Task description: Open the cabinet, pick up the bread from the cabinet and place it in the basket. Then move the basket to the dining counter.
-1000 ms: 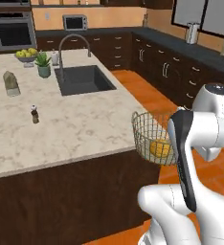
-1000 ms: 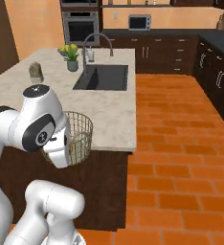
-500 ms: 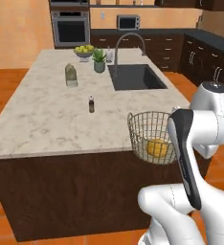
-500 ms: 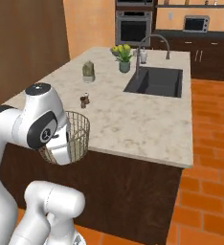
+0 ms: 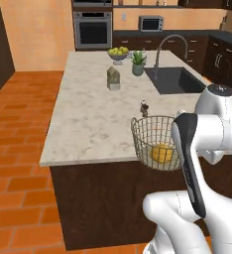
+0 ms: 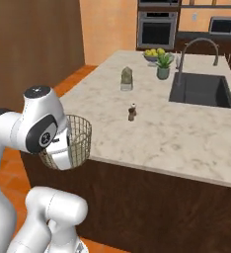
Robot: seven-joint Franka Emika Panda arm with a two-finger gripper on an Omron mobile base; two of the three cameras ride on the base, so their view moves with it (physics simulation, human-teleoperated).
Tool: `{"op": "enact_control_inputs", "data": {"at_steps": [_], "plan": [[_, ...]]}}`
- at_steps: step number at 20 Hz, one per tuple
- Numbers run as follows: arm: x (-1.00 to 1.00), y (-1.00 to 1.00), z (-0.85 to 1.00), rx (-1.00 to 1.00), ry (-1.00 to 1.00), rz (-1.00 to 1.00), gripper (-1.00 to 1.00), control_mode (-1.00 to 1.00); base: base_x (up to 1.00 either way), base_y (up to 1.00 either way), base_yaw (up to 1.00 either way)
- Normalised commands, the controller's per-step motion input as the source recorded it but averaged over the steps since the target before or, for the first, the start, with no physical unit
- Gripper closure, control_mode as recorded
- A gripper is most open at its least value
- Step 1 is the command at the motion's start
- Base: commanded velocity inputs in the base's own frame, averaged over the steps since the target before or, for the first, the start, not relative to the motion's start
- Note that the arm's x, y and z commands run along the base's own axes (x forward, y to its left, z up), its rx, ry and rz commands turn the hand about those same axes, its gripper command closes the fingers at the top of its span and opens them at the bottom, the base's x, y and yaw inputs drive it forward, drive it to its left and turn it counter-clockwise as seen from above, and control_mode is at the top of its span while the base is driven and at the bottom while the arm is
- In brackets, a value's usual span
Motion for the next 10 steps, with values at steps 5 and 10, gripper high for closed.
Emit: {"op": "enact_control_inputs", "data": {"at_steps": [5,10], "plan": [[0.0,0.0,0.0,0.0,0.0,0.0,1.0,1.0,0.67,1.0,0.0],[0.0,0.0,0.0,0.0,0.0,0.0,1.0,1.0,0.94,1.0,0.0]]}}
